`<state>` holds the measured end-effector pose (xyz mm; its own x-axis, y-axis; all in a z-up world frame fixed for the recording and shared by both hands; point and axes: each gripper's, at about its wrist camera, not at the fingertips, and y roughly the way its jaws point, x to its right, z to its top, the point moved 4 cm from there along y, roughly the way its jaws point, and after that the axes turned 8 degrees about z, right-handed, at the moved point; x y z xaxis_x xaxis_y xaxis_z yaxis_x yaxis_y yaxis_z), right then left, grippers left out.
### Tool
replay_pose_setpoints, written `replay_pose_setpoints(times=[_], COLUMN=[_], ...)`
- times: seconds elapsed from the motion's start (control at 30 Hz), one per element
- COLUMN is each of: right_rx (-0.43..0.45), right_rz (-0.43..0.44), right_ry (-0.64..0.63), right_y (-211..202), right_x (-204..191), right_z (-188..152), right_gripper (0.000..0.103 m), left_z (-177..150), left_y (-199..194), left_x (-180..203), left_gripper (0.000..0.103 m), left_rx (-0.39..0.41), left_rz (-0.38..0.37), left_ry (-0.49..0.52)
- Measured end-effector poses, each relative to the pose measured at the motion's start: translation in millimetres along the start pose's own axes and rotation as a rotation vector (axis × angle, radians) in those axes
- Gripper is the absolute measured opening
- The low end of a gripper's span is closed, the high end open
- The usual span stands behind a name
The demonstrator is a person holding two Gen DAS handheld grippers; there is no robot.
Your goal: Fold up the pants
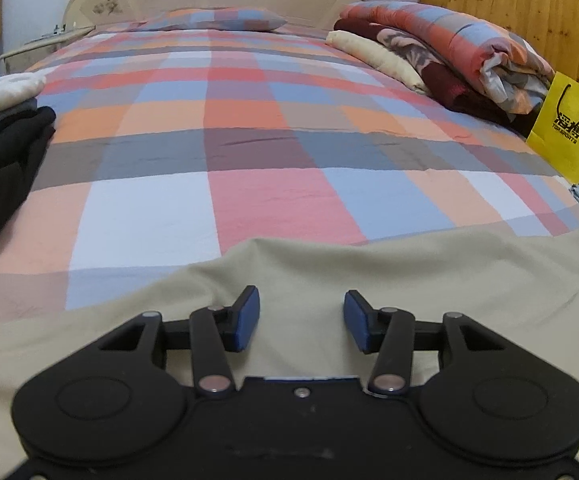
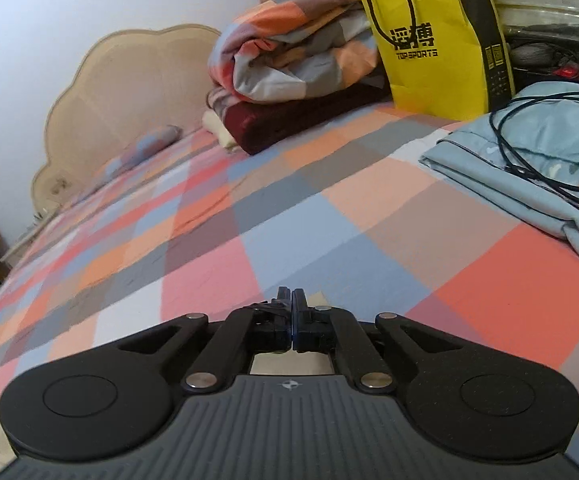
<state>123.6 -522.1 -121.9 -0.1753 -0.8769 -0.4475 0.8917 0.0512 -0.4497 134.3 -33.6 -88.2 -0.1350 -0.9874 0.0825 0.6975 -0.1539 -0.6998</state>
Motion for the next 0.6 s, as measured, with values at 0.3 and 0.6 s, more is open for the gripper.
replay_pose_setpoints(times=[0.3,0.6], right_rx=[-0.076,-0.043], right_rz=[0.039,0.015], right_ry=[-0.086,-0.070], right_y=[2.7,9.3], right_x=[-3.4,2.8], right_z=[-1.3,-2.0], right_gripper=[0.102,0.000], left_z=[1.5,1.0], left_y=[1.3,6.9], left_x=[-0.8,1.6], left_gripper=[0.051,0.051], left_rx=[-0.001,-0.008], left_rz=[-0.006,0.016], left_ry=[-0.017,-0.007])
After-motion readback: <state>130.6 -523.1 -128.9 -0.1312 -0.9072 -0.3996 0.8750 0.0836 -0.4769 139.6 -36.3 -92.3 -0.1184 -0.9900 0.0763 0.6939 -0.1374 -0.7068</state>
